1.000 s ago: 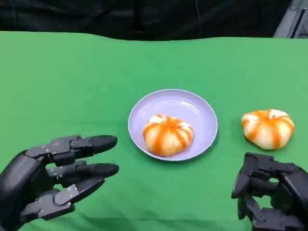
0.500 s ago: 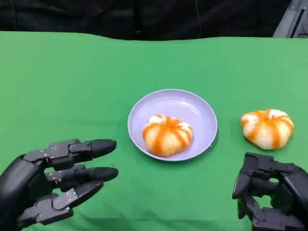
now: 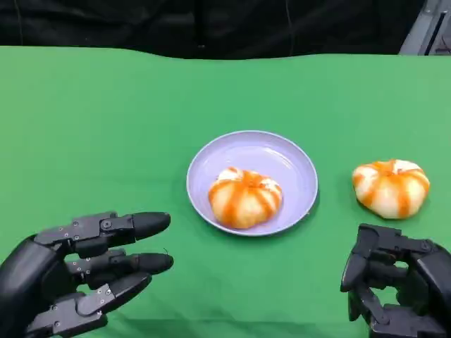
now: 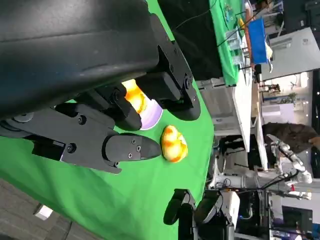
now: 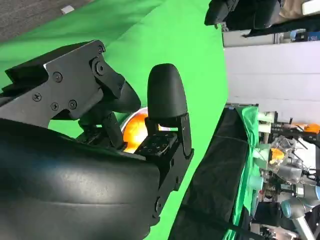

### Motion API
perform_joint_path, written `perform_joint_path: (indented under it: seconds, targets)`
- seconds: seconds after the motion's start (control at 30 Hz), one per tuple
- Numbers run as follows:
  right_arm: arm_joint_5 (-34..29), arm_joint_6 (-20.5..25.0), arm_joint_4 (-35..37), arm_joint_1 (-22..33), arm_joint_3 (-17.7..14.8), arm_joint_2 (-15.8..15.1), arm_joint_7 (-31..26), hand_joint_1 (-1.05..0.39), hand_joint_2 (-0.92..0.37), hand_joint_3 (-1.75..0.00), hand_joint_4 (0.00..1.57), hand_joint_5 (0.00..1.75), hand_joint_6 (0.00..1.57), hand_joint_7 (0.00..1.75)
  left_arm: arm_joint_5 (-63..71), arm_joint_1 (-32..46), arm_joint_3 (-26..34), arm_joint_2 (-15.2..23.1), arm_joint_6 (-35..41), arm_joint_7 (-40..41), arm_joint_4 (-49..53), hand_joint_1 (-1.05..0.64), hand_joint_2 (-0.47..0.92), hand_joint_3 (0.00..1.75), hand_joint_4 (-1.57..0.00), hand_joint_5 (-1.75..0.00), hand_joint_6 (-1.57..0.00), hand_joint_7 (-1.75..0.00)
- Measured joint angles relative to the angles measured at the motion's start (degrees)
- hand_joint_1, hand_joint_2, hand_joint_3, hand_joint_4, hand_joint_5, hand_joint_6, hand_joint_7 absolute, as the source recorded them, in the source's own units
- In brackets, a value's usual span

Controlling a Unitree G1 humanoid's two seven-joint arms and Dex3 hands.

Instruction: Grasp the bread from the table and place it into the plate.

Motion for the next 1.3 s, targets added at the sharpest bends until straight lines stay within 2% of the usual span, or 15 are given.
perform_joint_path:
  seconds: [0.03, 0.07, 0.1, 0.13, 0.17, 0.2, 0.27, 0.3, 0.5, 1.3]
  targets:
    - [0.0, 0.0, 0.0, 0.0, 0.0, 0.0, 0.1, 0.02, -0.64, -1.1, 0.75, 1.75, 0.73, 1.52, 0.3, 0.1, 0.0, -0.1, 0.0, 0.2, -0.1, 0.04, 0.84, 0.67, -0.84, -0.51, -0.89, -0.14]
    - [0.0, 0.0, 0.0, 0.0, -0.2, 0.0, 0.2, 0.01, -0.64, -1.09, 0.75, 1.75, 0.72, 1.52, 1.1, 0.4, -0.1, -0.6, -0.3, 0.7, -0.1, 0.1, 0.78, 0.84, -0.78, -0.84, -0.95, -0.2]
    - [0.1, 0.0, 0.1, 0.0, -0.3, 0.0, 0.3, 0.01, -0.64, -1.09, 0.75, 1.75, 0.72, 1.52, 1.8, 0.8, -0.1, -1.1, -0.8, 1.2, -0.1, 0.11, 0.75, 0.91, -0.74, -0.98, -0.96, -0.24]
    - [0.1, 0.0, 0.1, 0.0, -0.6, -0.1, 0.4, 0.01, -0.65, -1.09, 0.75, 1.75, 0.72, 1.52, 2.4, 1.2, -0.2, -1.6, -1.5, 1.6, 0.1, 0.14, 0.73, 1.01, -0.72, -1.2, -0.98, -0.38]
    - [0.1, 0.0, 0.2, 0.0, -0.8, -0.1, 0.5, 0.02, -0.65, -1.09, 0.74, 1.75, 0.72, 1.52, 3.0, 1.5, -0.4, -2.1, -2.2, 1.8, 0.3, 0.16, 0.69, 1.12, -0.7, -1.41, -0.92, -0.7]
    - [0.2, 0.0, 0.2, 0.0, -0.9, -0.2, 0.6, 0.02, -0.65, -1.09, 0.74, 1.75, 0.72, 1.52, 3.1, 1.6, -0.4, -2.6, -2.6, 1.8, 0.8, 0.18, 0.67, 1.24, -0.74, -1.61, -0.81, -1.19]
    - [0.2, 0.0, 0.2, -0.1, -1.0, -0.2, 0.8, 0.02, -0.65, -1.08, 0.74, 1.75, 0.72, 1.52, 2.9, 1.8, -0.5, -3.3, -2.7, 1.8, 1.1, 0.22, 0.66, 1.33, -0.82, -1.71, -0.74, -1.56]
    - [0.2, 0.0, 0.2, -0.1, -1.0, -0.2, 0.8, 0.02, -0.66, -1.08, 0.74, 1.75, 0.72, 1.52, 2.7, 1.9, -0.5, -3.7, -2.7, 1.9, 1.2, 0.25, 0.67, 1.36, -0.88, -1.73, -0.74, -1.67]
    - [0.4, 0.0, 0.2, 0.0, -1.1, -0.2, 1.4, 0.04, -0.66, -1.08, 0.74, 1.75, 0.72, 1.53, 1.6, 2.1, -0.4, -5.9, -3.1, 2.2, 2.5, 0.24, 0.69, 1.44, -0.96, -1.75, -0.76, -1.75]
    - [0.2, -0.9, -0.1, 0.8, -1.1, -0.1, 1.2, 0.02, -0.65, -1.1, 0.76, 1.75, 0.72, 1.55, 3.0, 2.8, -0.9, -6.5, -6.5, 2.1, 6.8, 0.28, 0.67, 1.4, -0.91, -1.75, -0.72, -1.75]
